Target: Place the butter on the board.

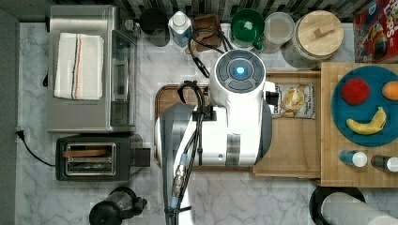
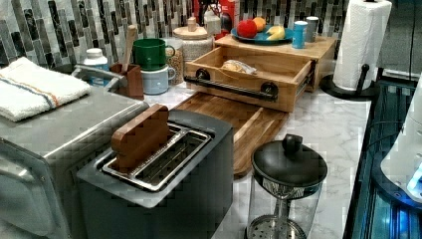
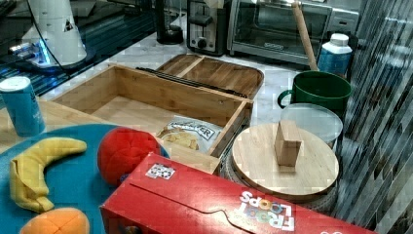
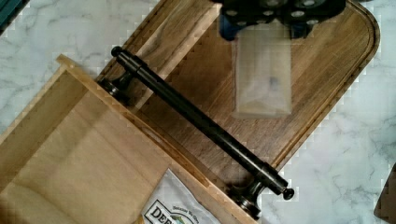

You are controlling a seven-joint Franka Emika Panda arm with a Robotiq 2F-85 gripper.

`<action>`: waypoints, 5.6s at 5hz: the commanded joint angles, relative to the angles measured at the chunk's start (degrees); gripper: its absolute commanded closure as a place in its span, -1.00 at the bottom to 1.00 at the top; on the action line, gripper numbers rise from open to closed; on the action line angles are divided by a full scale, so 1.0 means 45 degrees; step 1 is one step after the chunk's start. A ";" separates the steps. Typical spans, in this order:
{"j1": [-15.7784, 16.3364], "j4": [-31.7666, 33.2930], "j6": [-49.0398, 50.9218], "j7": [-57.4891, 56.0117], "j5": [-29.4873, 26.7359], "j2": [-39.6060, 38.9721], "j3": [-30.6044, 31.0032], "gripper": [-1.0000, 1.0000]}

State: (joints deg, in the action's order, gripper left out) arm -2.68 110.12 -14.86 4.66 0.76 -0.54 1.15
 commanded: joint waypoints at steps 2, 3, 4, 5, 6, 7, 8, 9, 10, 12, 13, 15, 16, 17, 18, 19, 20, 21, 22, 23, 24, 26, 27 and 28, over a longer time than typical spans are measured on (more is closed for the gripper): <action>0.0279 0.2818 -0.1435 0.2868 -0.0048 0.2169 0.0576 1.00; 0.0473 0.3825 -0.1801 0.4676 -0.0469 0.2843 0.0883 1.00; 0.0735 0.5061 -0.2688 0.6282 -0.0260 0.3498 0.1228 1.00; 0.0762 0.5854 -0.3110 0.6981 -0.0834 0.3629 0.1411 1.00; 0.0686 0.6449 -0.3613 0.7349 -0.1177 0.3429 0.1722 1.00; 0.0534 0.7169 -0.4484 0.7391 -0.1991 0.3263 0.1909 1.00; 0.0528 0.7879 -0.5530 0.7684 -0.2094 0.3053 0.2208 1.00; 0.0523 0.8418 -0.6590 0.8449 -0.1804 0.2789 0.2724 1.00; 0.0591 0.8474 -0.7360 0.9420 -0.1230 0.2256 0.3182 1.00; 0.0301 0.8256 -0.8748 1.0132 -0.0914 0.1124 0.3663 1.00; 0.0032 0.8303 -0.9431 1.0056 -0.0769 0.0424 0.3653 1.00; 0.0059 0.8328 -0.9659 0.9742 -0.0670 0.0097 0.3411 -1.00; -0.0202 0.8187 -0.9576 1.0731 0.0302 0.0077 0.3857 -1.00; 0.0134 0.7929 -0.9518 1.0805 0.0427 -0.0035 0.3569 -1.00; 0.0118 0.7933 -0.9519 1.0807 0.0427 -0.0035 0.3584 -1.00; 0.0116 0.7935 -0.9522 1.0800 0.0427 -0.0035 0.3587 -1.00; 0.0106 0.7934 -0.9519 1.0800 0.0428 -0.0035 0.3597 -1.00; 0.0028 0.7937 -0.9519 1.0801 0.0429 -0.0036 0.3675 -1.00; -0.0010 0.7935 -0.9518 1.0807 0.0430 -0.0036 0.3711 -1.00; -0.0020 0.7935 -0.9522 1.0803 0.0431 -0.0036 0.3721 -1.00; -0.0003 0.7931 -0.9523 1.0803 0.0430 -0.0036 0.3704 -1.00; 0.0023 0.7937 -0.9518 1.0807 0.0429 -0.0036 0.3679 -1.00; -0.0001 0.7936 -0.9521 1.0810 0.0430 -0.0036 0.3703 -1.00; -0.0011 0.7935 -0.9523 1.0803 0.0430 -0.0036 0.3713 -1.00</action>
State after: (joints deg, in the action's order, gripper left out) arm -3.24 150.51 -57.02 50.11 2.85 -1.15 17.30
